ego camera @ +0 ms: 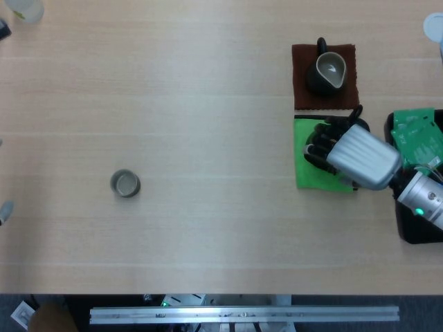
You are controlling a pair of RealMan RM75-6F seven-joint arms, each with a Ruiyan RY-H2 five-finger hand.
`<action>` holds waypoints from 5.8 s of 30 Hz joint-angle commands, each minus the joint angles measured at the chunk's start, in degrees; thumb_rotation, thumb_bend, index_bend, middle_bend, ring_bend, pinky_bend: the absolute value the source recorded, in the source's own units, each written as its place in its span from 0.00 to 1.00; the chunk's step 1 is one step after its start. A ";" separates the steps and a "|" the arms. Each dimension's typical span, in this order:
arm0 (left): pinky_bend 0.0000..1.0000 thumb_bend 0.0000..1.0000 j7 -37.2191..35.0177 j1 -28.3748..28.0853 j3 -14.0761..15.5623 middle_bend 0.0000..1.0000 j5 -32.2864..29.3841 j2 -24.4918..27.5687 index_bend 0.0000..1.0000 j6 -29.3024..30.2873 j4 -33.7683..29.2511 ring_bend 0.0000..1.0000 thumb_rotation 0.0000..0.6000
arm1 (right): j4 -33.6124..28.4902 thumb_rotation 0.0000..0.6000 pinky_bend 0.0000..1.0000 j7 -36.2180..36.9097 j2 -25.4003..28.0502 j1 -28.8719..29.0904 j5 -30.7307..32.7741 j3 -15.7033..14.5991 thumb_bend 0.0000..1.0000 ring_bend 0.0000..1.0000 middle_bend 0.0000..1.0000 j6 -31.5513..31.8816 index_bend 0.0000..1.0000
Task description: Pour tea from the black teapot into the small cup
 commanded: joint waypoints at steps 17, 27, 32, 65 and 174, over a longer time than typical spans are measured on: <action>0.07 0.23 -0.72 0.79 0.23 0.11 0.68 0.43 0.12 0.77 -0.13 0.10 1.00 | 2.02 1.00 0.22 -2.54 -1.82 -0.03 2.58 1.83 0.00 0.22 0.36 -3.07 0.29; 0.07 0.23 -1.22 0.97 0.13 0.11 0.73 0.60 0.12 0.88 0.37 0.10 1.00 | -0.22 1.00 0.22 -8.36 -4.79 0.07 5.73 4.52 0.00 0.22 0.36 -4.56 0.29; 0.07 0.23 -1.69 1.01 0.02 0.11 0.55 0.82 0.12 0.83 0.82 0.10 1.00 | -1.71 1.00 0.22 -11.38 -5.96 0.48 7.56 5.62 0.00 0.22 0.36 -6.09 0.29; 0.07 0.23 -2.76 1.85 0.03 0.11 0.70 1.57 0.12 1.62 1.21 0.10 1.00 | -8.92 1.00 0.21 -5.63 -3.27 3.86 10.02 5.86 0.00 0.22 0.36 -12.40 0.29; 0.07 0.23 -1.77 2.06 0.07 0.11 0.21 1.65 0.12 0.59 0.46 0.10 1.00 | -1.39 1.00 0.21 -10.34 -2.00 3.29 25.63 10.93 0.00 0.25 0.34 -14.40 0.29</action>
